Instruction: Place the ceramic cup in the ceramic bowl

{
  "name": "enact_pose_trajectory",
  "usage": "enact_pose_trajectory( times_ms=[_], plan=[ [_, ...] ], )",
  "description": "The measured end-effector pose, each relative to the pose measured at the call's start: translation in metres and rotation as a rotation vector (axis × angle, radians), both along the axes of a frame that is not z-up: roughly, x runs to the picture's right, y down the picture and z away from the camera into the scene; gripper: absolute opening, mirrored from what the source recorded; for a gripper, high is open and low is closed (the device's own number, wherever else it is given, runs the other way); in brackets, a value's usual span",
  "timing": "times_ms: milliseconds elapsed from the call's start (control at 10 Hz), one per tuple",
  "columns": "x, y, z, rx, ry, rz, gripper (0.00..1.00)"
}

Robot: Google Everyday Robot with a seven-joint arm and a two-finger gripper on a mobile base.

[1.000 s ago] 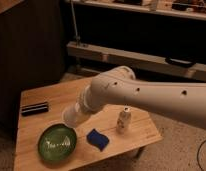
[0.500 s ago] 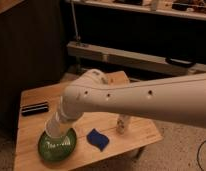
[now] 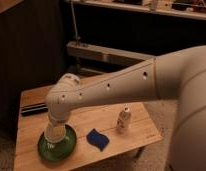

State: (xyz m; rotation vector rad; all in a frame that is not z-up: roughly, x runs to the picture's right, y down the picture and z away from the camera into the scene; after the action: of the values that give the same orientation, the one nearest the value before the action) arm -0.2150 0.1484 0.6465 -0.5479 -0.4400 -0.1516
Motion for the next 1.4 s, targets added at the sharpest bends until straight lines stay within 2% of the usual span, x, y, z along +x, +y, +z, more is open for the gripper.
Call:
enact_pose_trajectory(
  times_ms=[200, 700, 1000, 1400],
  plan=[
    [0.003, 0.001, 0.002, 0.0, 0.004, -0.016, 0.03],
    [0.001, 0.015, 0.009, -0.004, 0.019, -0.071, 0.5],
    [-0.015, 0.029, 0.021, -0.015, 0.021, -0.111, 0.78],
    [-0.019, 0.035, 0.029, -0.022, 0.033, -0.135, 0.8]
  ],
)
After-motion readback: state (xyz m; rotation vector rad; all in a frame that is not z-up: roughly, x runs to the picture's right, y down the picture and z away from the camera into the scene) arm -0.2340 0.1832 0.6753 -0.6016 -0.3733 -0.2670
